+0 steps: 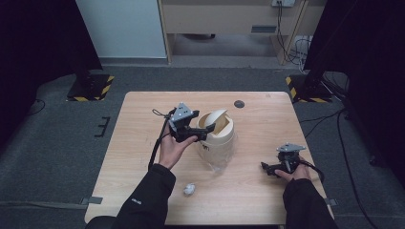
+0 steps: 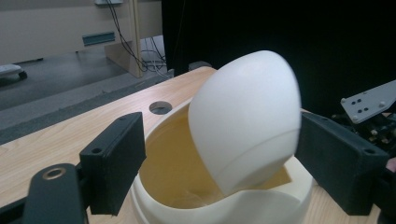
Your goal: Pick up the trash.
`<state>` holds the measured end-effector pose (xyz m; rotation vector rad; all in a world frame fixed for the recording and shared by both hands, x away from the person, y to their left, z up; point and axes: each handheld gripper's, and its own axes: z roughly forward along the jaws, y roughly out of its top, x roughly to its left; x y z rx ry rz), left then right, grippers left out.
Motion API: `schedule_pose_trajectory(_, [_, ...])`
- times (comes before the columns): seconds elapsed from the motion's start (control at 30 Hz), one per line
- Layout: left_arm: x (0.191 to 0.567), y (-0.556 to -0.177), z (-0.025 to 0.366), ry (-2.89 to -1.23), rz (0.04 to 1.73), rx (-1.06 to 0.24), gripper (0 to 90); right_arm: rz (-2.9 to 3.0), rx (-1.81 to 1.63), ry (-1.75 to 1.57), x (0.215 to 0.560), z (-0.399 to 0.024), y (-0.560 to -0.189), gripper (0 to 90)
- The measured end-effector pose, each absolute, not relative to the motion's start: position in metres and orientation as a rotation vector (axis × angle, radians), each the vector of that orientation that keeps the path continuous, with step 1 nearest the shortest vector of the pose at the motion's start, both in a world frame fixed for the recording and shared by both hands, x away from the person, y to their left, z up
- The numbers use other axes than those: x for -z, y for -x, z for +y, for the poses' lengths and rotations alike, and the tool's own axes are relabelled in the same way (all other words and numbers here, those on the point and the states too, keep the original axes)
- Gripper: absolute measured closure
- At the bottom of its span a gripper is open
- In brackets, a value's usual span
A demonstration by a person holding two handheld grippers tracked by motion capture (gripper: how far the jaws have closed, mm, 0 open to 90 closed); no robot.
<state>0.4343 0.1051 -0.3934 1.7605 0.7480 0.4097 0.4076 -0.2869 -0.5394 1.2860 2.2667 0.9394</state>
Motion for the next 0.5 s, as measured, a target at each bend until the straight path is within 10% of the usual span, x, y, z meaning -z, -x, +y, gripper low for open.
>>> schedule_pose_trajectory(0.5, [0.386,-0.401,0.144,-1.730,0.751,-0.419,16.2,2.267,-0.939,-1.288,0.539,-0.287,-0.408,0.7])
